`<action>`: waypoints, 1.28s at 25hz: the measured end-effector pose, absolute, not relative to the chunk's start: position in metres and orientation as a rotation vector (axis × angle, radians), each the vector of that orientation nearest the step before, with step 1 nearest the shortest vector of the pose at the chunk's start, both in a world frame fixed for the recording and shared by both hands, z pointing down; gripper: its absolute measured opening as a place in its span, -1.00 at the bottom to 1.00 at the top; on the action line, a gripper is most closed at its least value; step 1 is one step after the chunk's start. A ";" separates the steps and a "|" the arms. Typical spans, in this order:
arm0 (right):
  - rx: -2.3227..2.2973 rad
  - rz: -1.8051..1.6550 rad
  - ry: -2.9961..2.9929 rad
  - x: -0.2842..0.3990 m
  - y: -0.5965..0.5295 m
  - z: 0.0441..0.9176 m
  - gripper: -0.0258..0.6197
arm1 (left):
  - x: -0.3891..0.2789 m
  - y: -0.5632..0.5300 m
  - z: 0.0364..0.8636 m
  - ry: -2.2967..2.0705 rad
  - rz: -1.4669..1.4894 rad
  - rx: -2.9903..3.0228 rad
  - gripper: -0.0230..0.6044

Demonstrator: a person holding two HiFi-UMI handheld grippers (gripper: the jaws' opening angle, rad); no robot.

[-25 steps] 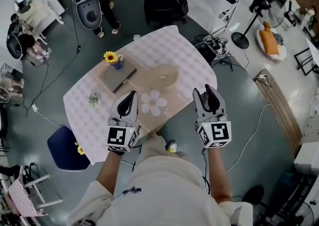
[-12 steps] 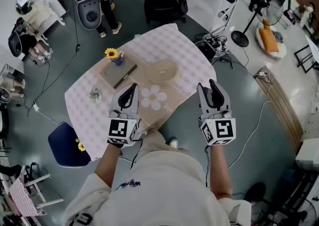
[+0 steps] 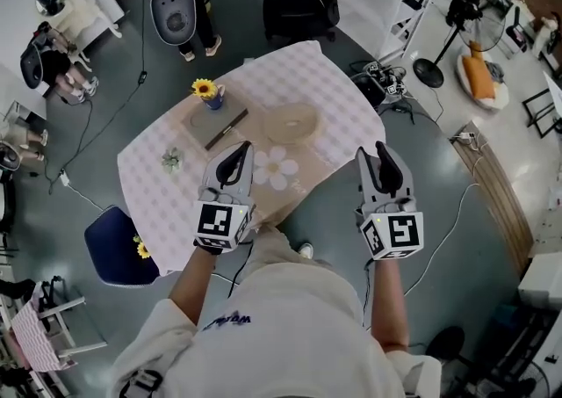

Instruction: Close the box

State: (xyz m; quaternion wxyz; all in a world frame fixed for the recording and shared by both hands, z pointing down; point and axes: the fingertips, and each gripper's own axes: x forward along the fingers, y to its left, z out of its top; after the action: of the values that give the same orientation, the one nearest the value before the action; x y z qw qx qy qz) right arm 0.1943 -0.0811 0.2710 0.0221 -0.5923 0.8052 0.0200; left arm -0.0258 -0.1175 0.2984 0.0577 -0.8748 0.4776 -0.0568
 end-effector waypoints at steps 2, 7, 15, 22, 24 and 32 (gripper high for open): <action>-1.825 0.062 2.503 0.193 -0.081 0.271 -0.49 | -0.028 -0.116 0.298 1.455 -0.172 -2.648 -0.92; -1.817 0.059 2.514 0.190 -0.081 0.273 -0.53 | -0.033 -0.114 0.301 1.468 -0.180 -2.644 -0.92; -1.788 0.055 2.517 0.189 -0.083 0.272 -0.64 | -0.035 -0.116 0.301 1.481 -0.186 -2.636 -0.92; -1.775 0.037 2.507 0.190 -0.089 0.275 -0.75 | -0.032 -0.118 0.311 1.474 -0.204 -2.645 -0.92; -1.776 0.039 2.509 0.189 -0.090 0.276 -0.77 | -0.032 -0.118 0.316 1.476 -0.216 -2.651 -0.92; -1.792 -0.024 2.509 0.199 -0.097 0.287 -0.91 | -0.023 -0.120 0.319 1.473 -0.215 -2.676 -0.92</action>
State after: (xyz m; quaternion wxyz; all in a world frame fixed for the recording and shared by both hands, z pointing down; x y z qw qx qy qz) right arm 0.1994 -0.0973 0.2872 0.0291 -0.5809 0.8134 -0.0077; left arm -0.0228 -0.1198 0.3190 0.0400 -0.8732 0.4806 -0.0703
